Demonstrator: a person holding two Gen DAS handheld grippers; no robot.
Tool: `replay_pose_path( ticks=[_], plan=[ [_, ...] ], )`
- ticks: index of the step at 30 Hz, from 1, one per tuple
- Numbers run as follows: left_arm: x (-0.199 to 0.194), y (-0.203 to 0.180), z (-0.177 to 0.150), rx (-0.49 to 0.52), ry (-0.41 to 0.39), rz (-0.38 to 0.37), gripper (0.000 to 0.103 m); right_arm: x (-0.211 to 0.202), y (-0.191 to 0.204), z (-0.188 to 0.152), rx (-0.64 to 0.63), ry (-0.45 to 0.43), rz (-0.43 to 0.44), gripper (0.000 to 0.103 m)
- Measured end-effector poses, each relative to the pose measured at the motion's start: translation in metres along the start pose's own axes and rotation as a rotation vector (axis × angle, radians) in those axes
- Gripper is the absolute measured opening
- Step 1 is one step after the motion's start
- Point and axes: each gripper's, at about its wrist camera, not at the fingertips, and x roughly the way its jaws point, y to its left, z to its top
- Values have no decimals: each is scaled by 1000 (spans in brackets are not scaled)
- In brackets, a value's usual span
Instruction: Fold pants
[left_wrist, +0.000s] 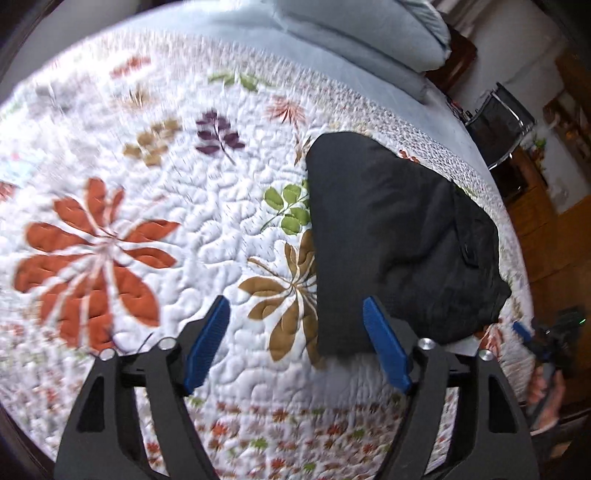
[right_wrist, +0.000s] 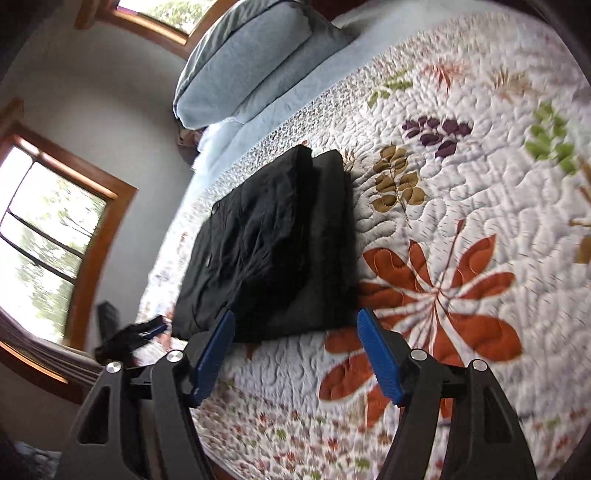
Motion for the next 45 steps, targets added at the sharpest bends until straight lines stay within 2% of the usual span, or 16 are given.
replay_pose_path(
  ticks=[2,4,5,12,15,20,24,32,38,45],
  plan=[
    [-16,-10,-10,44,-44,25,83,-9,16,-10,-22,-25,-59,84],
    [-32,-27,-19,93,-80,23,90,-13,32,-15,-42,-58,-97,90],
    [-38,-32,-22,110,-90,23,90,-17,40,-19,-52,-76,-118,98],
    [-83,-96,-45,279,-175,24,93,-37,109,-37,-166,-234,-333,100],
    [-99,-118,-54,346,-203,16,93,-45,132,-44,-213,-277,-383,100],
    [-121,-142,-65,385,-238,-10,95,-52,152,-55,-219,-310,-412,100],
    [-131,-151,-69,391,-251,-3,97,-53,158,-64,-208,-327,-430,100],
    [-141,-152,-75,384,-269,-14,97,-54,174,-76,-267,-348,-498,100],
    [-145,-148,-77,367,-271,-26,97,-53,186,-80,-291,-347,-494,100],
    [-149,-146,-81,375,-292,15,98,-54,197,-81,-323,-355,-513,99]
  ],
)
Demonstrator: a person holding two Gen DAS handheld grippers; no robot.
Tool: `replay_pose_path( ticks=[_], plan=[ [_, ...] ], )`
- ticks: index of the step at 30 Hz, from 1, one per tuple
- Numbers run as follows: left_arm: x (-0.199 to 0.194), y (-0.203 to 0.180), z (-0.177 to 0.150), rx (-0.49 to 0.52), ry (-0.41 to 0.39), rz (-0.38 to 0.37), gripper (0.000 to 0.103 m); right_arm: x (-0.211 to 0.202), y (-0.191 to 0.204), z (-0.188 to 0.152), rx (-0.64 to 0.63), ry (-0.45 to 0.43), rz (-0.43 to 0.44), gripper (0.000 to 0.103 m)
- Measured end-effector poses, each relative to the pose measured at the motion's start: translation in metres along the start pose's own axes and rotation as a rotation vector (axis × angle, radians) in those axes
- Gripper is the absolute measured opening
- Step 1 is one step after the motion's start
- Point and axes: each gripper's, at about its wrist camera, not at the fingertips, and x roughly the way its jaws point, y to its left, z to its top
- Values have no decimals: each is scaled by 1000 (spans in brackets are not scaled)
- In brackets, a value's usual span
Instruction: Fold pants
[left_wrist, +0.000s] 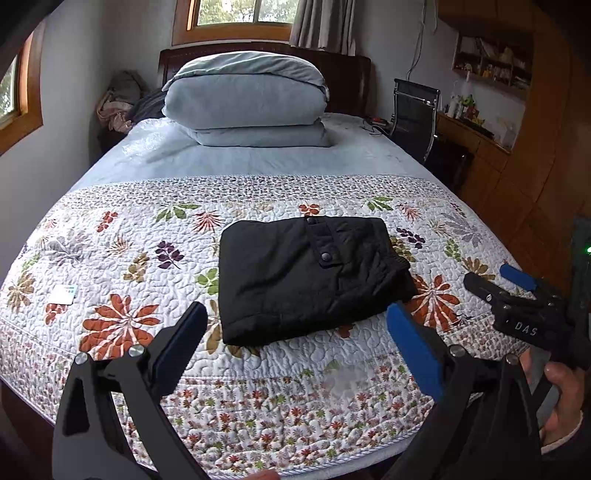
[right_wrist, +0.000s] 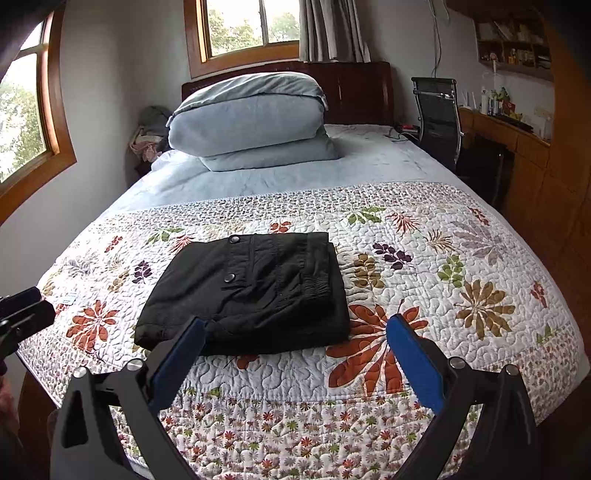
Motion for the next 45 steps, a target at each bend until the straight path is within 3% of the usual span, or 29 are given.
replay_pose_path(
  ticks=[45],
  plan=[
    [8,1,-8,0,24,-5,98,4,-5,-1,-27,13,-44,100]
  ],
)
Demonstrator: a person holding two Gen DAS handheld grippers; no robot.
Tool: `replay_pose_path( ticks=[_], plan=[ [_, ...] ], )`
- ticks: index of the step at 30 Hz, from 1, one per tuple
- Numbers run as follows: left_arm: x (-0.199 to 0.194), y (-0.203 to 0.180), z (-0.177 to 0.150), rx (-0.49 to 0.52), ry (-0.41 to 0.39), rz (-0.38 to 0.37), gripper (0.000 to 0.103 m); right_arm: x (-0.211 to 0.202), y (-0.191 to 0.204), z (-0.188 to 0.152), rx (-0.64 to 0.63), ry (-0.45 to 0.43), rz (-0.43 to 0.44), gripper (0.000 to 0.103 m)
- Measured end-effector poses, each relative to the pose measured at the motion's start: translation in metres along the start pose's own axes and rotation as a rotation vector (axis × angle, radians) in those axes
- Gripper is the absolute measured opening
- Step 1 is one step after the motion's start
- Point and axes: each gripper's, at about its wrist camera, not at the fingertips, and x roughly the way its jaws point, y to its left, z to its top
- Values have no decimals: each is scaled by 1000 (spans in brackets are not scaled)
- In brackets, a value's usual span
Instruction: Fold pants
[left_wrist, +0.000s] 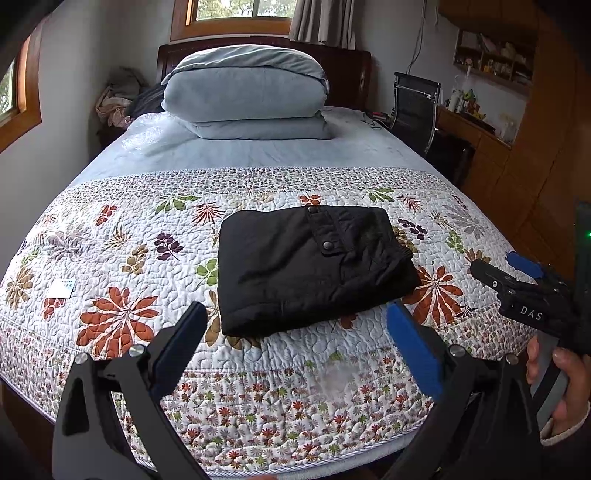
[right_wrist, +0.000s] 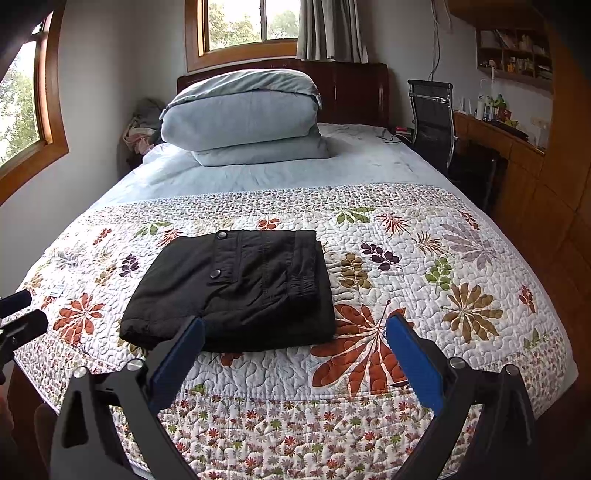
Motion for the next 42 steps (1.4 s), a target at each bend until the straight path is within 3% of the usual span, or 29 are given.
replay_pose_path(
  ticks=[42],
  plan=[
    [4,-3,-2,9,1,1,98,6,0,-3,-26,7,-43,100]
  ],
)
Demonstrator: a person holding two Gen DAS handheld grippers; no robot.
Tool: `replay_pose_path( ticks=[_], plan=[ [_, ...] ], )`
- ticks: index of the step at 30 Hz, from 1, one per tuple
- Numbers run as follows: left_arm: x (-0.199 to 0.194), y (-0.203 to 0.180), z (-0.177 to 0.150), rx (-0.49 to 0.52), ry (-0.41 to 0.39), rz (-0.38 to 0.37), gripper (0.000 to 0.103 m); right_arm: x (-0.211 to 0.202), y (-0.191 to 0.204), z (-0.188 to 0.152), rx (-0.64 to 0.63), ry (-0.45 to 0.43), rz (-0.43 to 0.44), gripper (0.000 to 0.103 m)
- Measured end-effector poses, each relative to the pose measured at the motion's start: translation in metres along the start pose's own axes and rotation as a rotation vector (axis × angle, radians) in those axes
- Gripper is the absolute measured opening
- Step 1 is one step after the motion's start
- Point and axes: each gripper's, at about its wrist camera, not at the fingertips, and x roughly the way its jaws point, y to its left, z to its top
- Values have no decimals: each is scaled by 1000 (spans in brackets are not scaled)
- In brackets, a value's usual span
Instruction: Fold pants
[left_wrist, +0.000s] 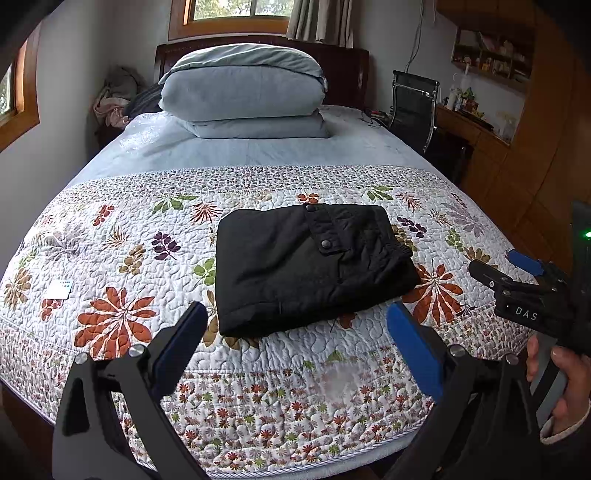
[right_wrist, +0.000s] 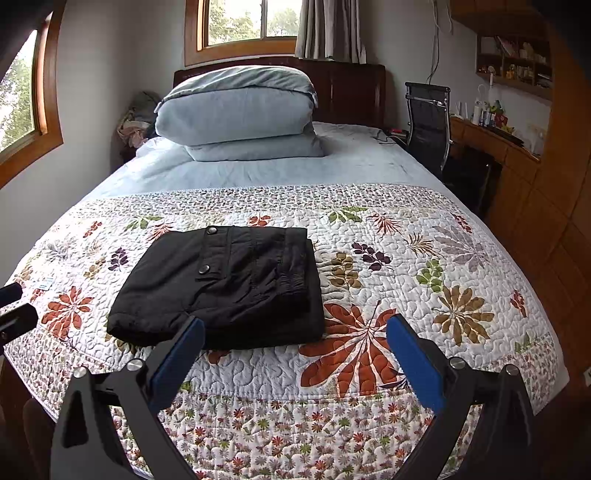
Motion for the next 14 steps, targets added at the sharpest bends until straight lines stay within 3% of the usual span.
replay_pose_path(
  ticks=[14],
  plan=[
    [4,1,0,-16,28,-12,97,0,-3,0,12,2,3,100]
  ],
)
